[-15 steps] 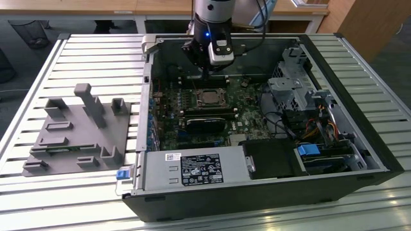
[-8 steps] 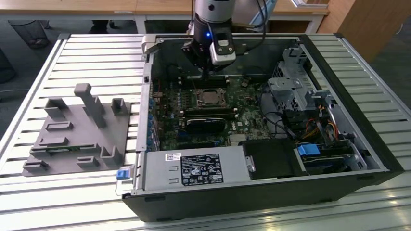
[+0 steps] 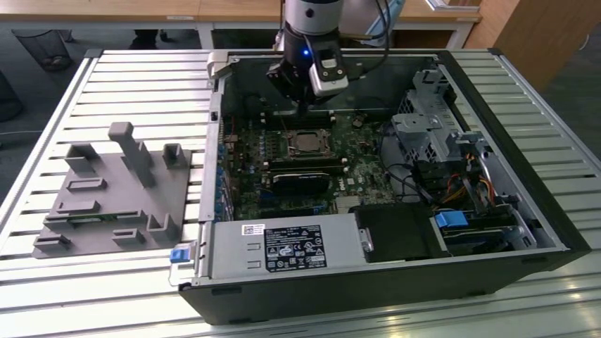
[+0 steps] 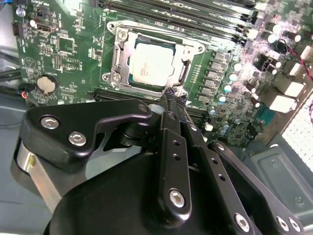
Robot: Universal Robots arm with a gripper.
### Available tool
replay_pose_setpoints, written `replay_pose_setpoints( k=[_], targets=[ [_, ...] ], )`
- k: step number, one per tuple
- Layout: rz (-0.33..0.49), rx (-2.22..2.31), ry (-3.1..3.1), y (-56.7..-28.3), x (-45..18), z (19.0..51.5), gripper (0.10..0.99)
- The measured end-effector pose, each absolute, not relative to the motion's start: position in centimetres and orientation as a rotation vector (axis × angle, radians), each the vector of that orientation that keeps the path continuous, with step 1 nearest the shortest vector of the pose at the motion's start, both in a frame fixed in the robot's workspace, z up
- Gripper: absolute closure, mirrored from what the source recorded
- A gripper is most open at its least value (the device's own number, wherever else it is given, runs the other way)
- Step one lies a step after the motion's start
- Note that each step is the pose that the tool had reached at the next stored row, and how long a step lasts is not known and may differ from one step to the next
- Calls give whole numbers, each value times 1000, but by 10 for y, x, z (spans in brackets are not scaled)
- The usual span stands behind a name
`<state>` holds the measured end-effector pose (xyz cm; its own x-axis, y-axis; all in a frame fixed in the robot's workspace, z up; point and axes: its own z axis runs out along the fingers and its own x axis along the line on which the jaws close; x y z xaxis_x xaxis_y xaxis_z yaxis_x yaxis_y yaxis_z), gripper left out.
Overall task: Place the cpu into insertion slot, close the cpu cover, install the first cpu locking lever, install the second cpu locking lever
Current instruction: 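Install the first cpu locking lever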
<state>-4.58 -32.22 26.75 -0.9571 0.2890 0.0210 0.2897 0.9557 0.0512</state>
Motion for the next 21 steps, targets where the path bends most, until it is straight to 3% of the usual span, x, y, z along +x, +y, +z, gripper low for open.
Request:
replay_pose_setpoints(
  k=[21],
  targets=[
    [-82, -82, -3124, -323, -47, 265, 980]
  ],
)
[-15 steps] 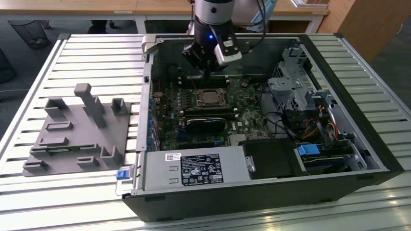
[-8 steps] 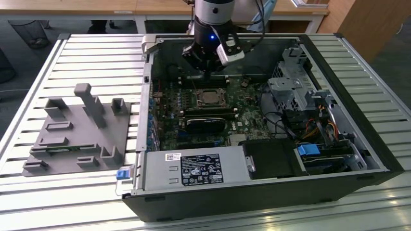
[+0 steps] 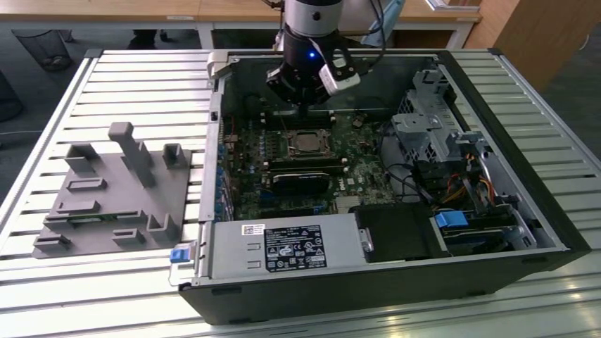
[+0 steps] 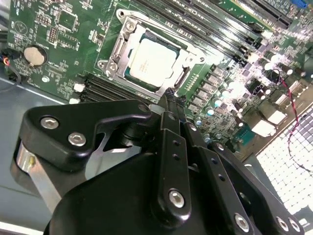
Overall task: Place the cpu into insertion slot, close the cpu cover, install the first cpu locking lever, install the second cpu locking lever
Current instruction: 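Install the first cpu locking lever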
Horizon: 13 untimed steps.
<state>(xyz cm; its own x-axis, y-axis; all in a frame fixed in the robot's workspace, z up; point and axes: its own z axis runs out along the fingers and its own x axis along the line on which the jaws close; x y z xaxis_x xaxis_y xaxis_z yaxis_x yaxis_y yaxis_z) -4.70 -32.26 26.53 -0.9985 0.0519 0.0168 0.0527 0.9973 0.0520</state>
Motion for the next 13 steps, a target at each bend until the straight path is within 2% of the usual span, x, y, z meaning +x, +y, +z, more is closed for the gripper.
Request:
replay_pose_setpoints(
  k=[13],
  targets=[
    [-82, -74, -3142, -323, -64, 263, 980]
  ],
)
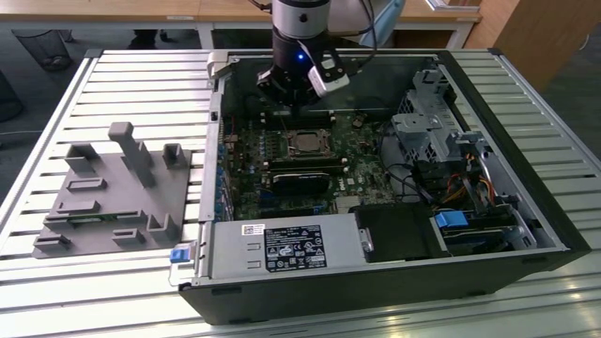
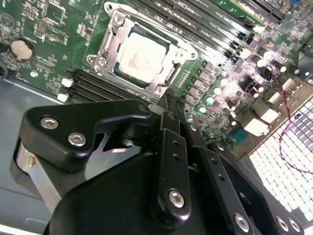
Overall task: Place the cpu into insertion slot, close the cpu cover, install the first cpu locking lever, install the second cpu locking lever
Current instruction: 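Install the first cpu locking lever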
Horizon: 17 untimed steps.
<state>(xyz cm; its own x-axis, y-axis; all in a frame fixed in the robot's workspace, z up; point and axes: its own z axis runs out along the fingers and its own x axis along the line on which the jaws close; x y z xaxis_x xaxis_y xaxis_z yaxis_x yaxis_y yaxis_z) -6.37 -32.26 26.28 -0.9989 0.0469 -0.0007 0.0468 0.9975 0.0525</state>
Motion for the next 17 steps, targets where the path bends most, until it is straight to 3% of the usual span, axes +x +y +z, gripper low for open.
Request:
replay_pose_setpoints(
  k=[17],
  targets=[
    [85, 59, 3118, -321, -89, 256, 980]
  ],
)
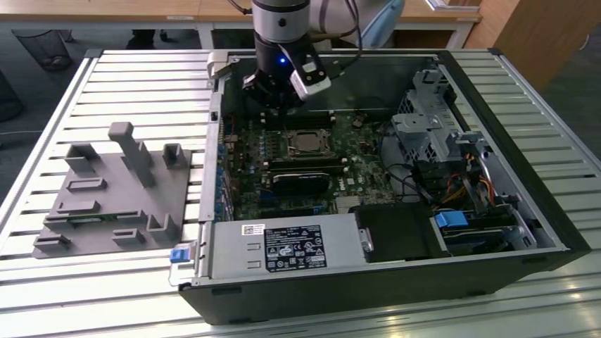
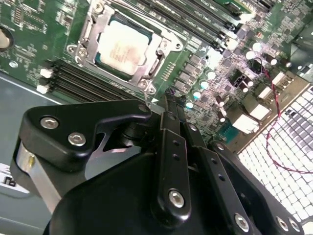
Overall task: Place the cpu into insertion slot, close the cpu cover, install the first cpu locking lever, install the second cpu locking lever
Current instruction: 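Install the first cpu locking lever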
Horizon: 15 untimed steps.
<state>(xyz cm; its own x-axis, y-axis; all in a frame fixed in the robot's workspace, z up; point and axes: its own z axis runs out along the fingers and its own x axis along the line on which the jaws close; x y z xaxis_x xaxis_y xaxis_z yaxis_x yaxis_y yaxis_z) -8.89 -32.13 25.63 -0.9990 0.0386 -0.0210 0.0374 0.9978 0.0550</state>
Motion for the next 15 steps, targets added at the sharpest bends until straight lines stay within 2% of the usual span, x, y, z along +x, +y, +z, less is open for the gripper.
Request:
replay_pose_setpoints(
  k=[15],
  targets=[
    [85, 55, 3118, -311, -100, 253, 980]
  ],
)
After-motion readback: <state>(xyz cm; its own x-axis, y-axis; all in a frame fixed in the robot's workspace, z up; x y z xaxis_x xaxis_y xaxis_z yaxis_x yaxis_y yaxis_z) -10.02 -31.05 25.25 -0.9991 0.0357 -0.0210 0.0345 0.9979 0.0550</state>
